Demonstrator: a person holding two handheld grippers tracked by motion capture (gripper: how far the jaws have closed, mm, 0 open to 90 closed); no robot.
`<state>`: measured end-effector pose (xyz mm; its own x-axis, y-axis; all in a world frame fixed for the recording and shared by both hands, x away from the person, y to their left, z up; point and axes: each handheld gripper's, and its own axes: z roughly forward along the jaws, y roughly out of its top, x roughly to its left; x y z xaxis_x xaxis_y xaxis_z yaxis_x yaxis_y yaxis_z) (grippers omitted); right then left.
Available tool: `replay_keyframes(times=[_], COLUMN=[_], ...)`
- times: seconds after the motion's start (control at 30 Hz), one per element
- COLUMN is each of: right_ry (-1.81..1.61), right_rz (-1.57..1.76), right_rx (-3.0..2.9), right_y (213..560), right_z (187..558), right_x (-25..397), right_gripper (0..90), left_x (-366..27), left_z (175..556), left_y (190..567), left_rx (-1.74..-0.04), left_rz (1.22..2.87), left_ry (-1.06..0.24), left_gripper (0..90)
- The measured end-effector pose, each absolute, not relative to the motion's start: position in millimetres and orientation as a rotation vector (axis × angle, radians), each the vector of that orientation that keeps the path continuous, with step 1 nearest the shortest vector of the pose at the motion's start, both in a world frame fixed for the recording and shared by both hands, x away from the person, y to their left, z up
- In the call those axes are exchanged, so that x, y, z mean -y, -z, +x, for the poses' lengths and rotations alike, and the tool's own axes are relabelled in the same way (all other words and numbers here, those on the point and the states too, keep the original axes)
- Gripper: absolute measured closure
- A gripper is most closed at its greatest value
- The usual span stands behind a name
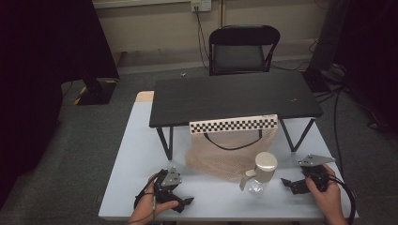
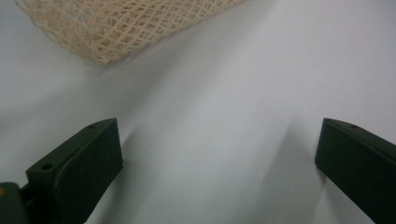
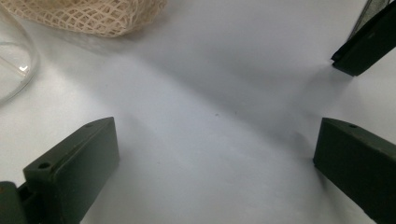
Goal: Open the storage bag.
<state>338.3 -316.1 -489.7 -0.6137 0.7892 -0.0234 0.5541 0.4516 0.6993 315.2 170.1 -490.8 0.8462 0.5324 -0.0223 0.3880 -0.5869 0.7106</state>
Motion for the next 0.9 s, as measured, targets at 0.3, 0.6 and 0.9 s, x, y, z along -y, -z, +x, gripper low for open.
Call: replay_keyframes(times=[0.3, 0.6, 0.9], right_ry=[-0.948, -0.949, -0.950], right_rz=[1.140, 1.139, 1.139], right_rx=[-2.360, -2.359, -2.359], right_y=[490, 490, 490], right_z=[338, 338, 338], right_x=[316, 316, 316], right_gripper=[0.0, 0.0, 0.0], left_x=[-165, -156, -147], left_z=[313, 310, 314], left_y=[476, 455, 439], left_rx=[-0.633, -0.536, -0.476], left_rz=[2.212, 2.185, 2.184], left_ry=[-0.203, -0.201, -0.222], left_gripper=[3.5, 6.1, 6.5])
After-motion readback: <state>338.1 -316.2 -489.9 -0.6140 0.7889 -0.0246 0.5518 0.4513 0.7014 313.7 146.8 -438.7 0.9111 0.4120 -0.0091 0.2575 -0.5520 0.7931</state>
